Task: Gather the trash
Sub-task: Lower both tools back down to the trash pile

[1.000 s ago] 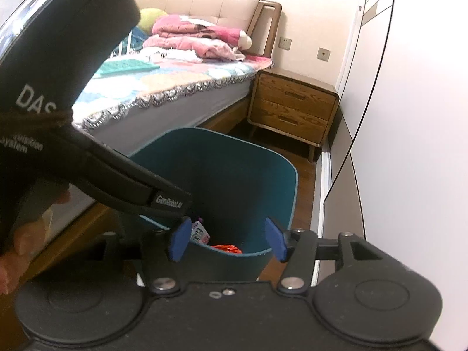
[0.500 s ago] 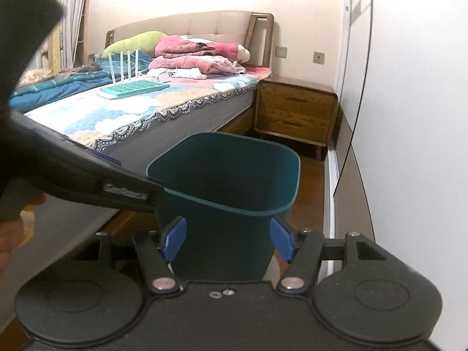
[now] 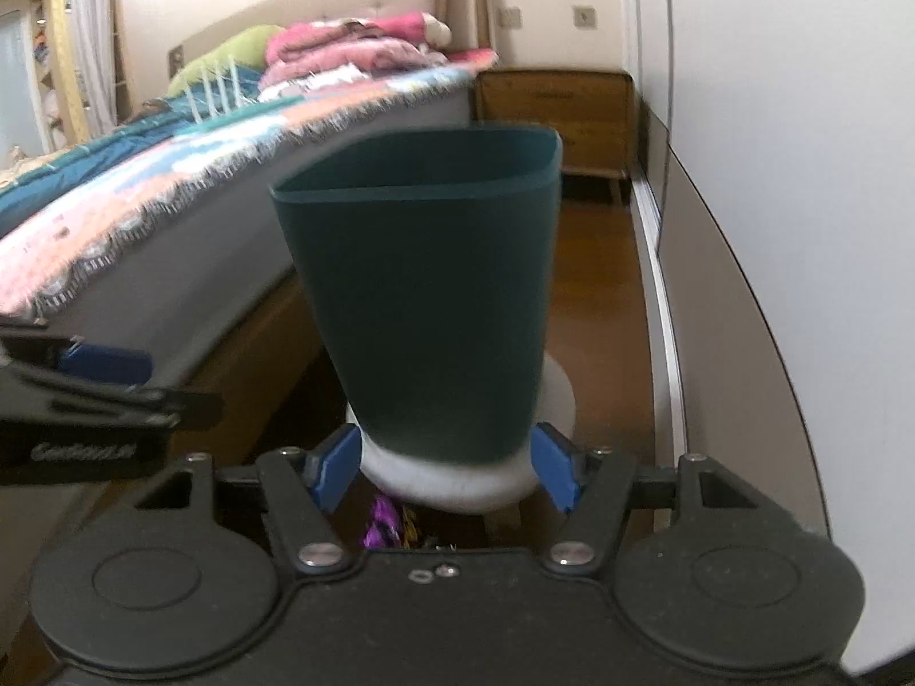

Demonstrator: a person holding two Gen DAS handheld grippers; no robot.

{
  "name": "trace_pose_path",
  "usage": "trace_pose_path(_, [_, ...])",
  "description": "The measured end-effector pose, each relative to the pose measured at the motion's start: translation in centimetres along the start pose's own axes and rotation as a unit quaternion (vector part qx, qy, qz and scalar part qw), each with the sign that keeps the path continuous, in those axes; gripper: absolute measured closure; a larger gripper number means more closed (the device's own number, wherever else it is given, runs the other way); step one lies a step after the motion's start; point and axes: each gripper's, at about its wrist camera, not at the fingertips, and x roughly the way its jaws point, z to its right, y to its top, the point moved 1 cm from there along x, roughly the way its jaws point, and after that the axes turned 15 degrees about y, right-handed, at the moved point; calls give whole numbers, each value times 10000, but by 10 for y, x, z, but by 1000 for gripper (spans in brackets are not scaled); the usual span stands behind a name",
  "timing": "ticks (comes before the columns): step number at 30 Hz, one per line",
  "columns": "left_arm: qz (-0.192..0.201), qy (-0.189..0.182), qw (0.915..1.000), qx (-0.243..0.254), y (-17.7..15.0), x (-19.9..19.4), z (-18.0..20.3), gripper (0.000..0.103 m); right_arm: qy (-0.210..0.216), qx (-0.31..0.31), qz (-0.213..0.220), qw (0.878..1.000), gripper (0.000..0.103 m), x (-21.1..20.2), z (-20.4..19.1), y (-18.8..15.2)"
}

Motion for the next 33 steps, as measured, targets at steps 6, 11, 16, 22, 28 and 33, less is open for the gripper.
trace_pose_path(6, [-288,-204,9993,94,-46,20,11,30,12,138,-356,9993,26,15,11,-43])
trace_pose_path(11, [-756,-263,9964,263,-83,49,24,30,-31,381,-800,9961,19,37,23,-81])
trace_pose_path(16, [-1350,-421,9885,529,-128,89,38,30,-112,560,-1287,9900,15,57,38,-123])
trace_pose_path(22, [-1982,-503,9732,1056,-192,128,63,30,-449,872,-1729,9800,11,78,66,-156])
trace_pose_path(28, [-2721,-722,9522,1185,-245,165,77,30,-588,1038,-2035,9718,11,104,92,-175])
trace_pose_path(33, [-3136,-877,9402,1006,-268,189,85,30,-671,845,-2374,9654,11,133,101,-185])
